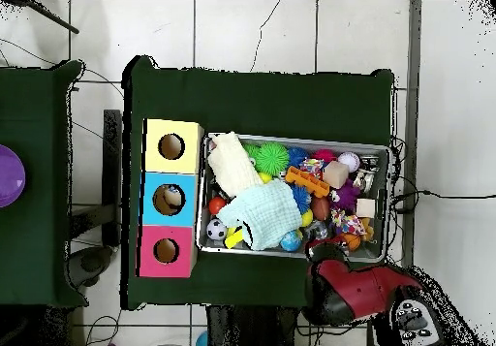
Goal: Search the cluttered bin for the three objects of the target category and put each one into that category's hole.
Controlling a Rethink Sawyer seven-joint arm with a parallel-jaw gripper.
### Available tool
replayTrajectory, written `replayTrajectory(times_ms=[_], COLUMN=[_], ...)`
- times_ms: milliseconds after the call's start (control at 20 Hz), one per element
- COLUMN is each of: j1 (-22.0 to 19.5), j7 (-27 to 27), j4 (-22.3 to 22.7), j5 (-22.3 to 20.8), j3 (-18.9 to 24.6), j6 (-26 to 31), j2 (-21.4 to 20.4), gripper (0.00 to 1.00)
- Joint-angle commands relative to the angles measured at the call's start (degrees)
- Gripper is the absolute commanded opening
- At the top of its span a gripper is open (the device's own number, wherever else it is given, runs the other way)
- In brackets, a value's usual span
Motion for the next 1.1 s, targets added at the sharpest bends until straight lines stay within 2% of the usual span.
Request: replayTrajectory(times_ms=[50,650,1100], j1=[0.94,1.23,-0.45], j7=[4.91,4.93,4.63], j4=[0.89,-1.82,-2.60], j5=[0.44,0.43,-0.05], j3=[5.72,4.83,7.68], j6=[5.65,3.28,5.44], j2=[0.79,3.75,2.98], gripper=[1.00,1.00,1.00])
